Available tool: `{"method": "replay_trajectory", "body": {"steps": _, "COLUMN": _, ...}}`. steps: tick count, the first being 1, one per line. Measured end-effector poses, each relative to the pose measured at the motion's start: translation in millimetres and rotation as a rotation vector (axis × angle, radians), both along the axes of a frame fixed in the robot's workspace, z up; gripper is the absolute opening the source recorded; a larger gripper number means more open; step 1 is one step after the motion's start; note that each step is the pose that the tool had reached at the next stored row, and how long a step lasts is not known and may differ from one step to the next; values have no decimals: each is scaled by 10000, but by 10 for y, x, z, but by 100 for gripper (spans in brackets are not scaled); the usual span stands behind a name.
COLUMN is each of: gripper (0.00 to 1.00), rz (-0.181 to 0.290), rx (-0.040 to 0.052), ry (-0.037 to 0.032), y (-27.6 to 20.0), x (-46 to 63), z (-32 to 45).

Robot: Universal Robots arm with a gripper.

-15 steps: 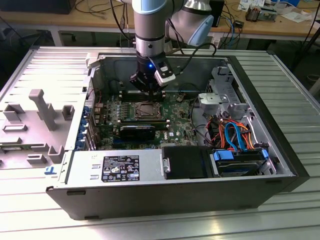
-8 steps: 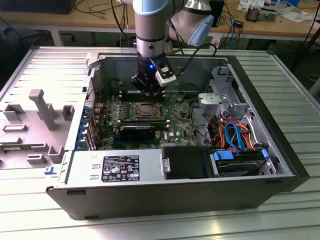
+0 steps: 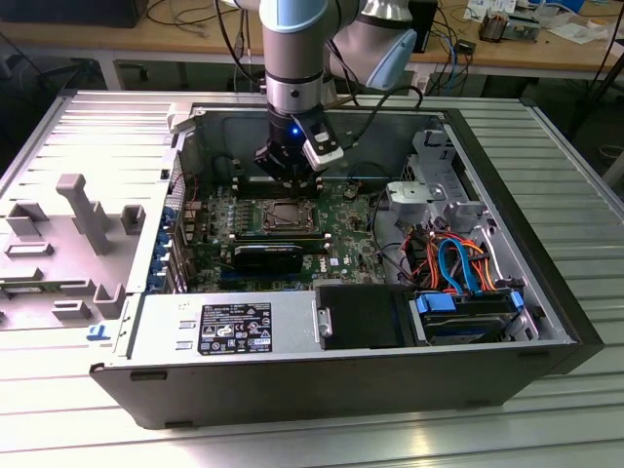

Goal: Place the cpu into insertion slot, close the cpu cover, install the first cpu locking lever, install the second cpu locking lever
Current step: 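Install the first cpu locking lever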

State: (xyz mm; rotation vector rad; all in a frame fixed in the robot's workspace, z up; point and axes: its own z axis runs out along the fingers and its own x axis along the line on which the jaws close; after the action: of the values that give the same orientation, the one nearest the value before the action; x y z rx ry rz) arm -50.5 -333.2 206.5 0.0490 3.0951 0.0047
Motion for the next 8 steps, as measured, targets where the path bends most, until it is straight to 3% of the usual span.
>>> {"method": "replay_trajectory", "body": {"steps": 2, "gripper": 11, "rz": 5, "rx": 2, "ry": -2, "y": 0, "x": 0, "z": 35}}
{"method": "replay_trajectory", "body": {"steps": 8, "gripper": 11, "rz": 7, "rx": 0, "ry": -1, "y": -19, "x": 15, "z": 15}}
